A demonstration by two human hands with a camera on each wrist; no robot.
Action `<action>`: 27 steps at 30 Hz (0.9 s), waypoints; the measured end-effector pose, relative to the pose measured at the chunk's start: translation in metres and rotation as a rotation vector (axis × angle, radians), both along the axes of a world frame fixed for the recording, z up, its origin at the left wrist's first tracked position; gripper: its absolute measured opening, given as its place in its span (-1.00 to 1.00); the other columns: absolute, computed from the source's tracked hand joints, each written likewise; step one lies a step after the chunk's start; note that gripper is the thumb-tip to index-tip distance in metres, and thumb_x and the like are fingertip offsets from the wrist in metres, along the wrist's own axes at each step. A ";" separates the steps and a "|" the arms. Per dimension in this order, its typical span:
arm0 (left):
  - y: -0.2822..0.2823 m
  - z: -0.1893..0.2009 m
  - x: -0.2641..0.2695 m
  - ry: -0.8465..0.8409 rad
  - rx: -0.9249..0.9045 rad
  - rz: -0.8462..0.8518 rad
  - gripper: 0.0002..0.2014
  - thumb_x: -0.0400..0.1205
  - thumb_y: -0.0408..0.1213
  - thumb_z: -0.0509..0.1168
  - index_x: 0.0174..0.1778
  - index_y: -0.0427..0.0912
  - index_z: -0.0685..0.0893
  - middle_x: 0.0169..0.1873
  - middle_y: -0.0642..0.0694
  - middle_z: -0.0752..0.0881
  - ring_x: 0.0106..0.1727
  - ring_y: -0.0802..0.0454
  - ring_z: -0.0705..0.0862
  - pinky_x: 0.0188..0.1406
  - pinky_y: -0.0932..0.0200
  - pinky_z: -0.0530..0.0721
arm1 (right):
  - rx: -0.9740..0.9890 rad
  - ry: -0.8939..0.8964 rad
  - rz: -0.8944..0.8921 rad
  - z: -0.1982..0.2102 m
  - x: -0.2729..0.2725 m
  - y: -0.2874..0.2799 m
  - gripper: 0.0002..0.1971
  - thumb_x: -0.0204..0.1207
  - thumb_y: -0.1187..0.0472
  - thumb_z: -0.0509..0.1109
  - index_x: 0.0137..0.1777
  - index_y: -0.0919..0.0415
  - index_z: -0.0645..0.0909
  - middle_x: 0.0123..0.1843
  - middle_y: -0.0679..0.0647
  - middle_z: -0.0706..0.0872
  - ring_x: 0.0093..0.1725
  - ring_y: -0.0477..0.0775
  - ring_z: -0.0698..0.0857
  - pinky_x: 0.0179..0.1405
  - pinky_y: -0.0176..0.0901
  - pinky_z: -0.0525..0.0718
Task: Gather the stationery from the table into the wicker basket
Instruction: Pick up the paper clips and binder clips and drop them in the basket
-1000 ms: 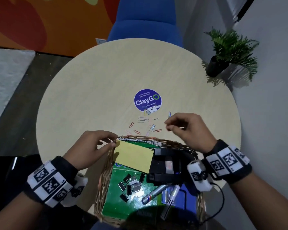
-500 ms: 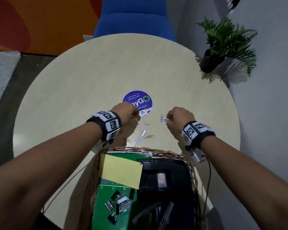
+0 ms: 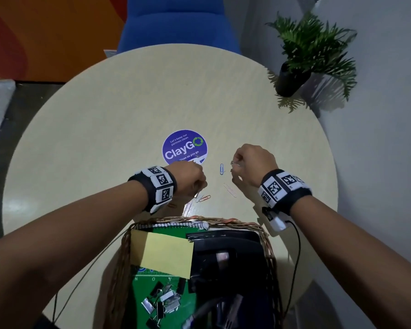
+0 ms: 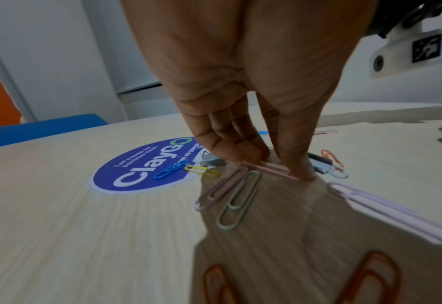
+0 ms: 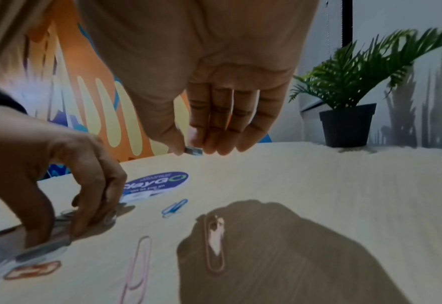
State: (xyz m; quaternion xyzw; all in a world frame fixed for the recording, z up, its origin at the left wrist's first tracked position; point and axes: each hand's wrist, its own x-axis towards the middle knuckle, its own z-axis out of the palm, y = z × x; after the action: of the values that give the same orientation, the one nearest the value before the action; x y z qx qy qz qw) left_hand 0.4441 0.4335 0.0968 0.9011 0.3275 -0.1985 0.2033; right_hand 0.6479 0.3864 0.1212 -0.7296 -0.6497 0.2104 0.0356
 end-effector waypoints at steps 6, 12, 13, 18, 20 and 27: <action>0.002 0.002 0.002 0.019 -0.013 -0.050 -0.87 0.56 -0.22 0.25 -0.29 -0.08 0.62 -0.25 0.01 0.52 -0.12 -0.13 0.64 -0.10 0.04 0.66 | 0.072 0.069 -0.031 0.020 0.013 -0.018 -0.92 0.44 0.08 0.41 -0.18 0.06 0.68 -0.06 -0.06 0.72 -0.06 0.05 0.67 -0.12 -0.07 0.62; -0.008 0.003 0.007 0.038 -0.053 -0.139 -0.91 0.57 -0.25 0.28 -0.08 -0.09 0.68 -0.05 -0.07 0.63 -0.03 -0.11 0.64 -0.05 0.05 0.61 | 0.124 0.102 -0.041 0.034 0.015 -0.034 -0.94 0.44 0.10 0.43 -0.21 0.05 0.68 -0.17 -0.12 0.65 -0.09 0.03 0.66 -0.12 -0.04 0.65; -0.008 0.003 0.008 0.050 -0.058 -0.149 -0.91 0.56 -0.27 0.29 -0.10 -0.09 0.69 -0.04 -0.09 0.65 -0.01 -0.12 0.64 -0.04 0.07 0.60 | 0.131 0.108 -0.044 0.036 0.014 -0.037 -0.94 0.43 0.10 0.43 -0.21 0.05 0.68 -0.18 -0.14 0.63 -0.10 0.02 0.66 -0.12 -0.05 0.64; -0.006 0.004 0.012 0.070 -0.087 -0.076 -0.86 0.59 -0.29 0.26 -0.11 -0.17 0.74 -0.05 -0.16 0.76 0.02 -0.16 0.69 0.05 0.15 0.59 | 0.191 0.170 -0.054 0.054 0.010 -0.056 -0.96 0.42 0.12 0.43 -0.20 0.05 0.69 -0.17 -0.10 0.70 -0.13 0.00 0.66 -0.12 0.02 0.69; -0.006 0.008 0.011 0.072 -0.073 -0.069 -0.85 0.59 -0.30 0.24 -0.11 -0.18 0.73 -0.06 -0.16 0.76 -0.03 -0.14 0.68 -0.01 0.18 0.56 | 0.221 0.213 -0.061 0.066 0.008 -0.065 -0.96 0.41 0.13 0.44 -0.21 0.06 0.69 -0.18 -0.07 0.74 -0.16 -0.01 0.67 -0.11 0.09 0.72; -0.006 0.062 -0.022 -0.213 -0.013 0.099 -0.92 0.55 -0.28 0.37 -0.07 -0.16 0.68 -0.17 -0.03 0.76 -0.08 -0.05 0.69 -0.06 0.14 0.59 | 0.134 0.357 0.147 0.110 -0.043 -0.113 -0.89 0.34 0.09 0.37 -0.22 0.04 0.71 -0.33 -0.09 0.79 -0.31 -0.12 0.74 -0.15 0.02 0.74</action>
State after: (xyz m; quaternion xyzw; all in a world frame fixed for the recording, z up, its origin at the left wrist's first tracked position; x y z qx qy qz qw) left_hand 0.4225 0.4274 0.1588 0.8984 0.3470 -0.0937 0.2523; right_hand 0.6053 0.2738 0.2312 -0.6273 -0.6972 0.2945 0.1834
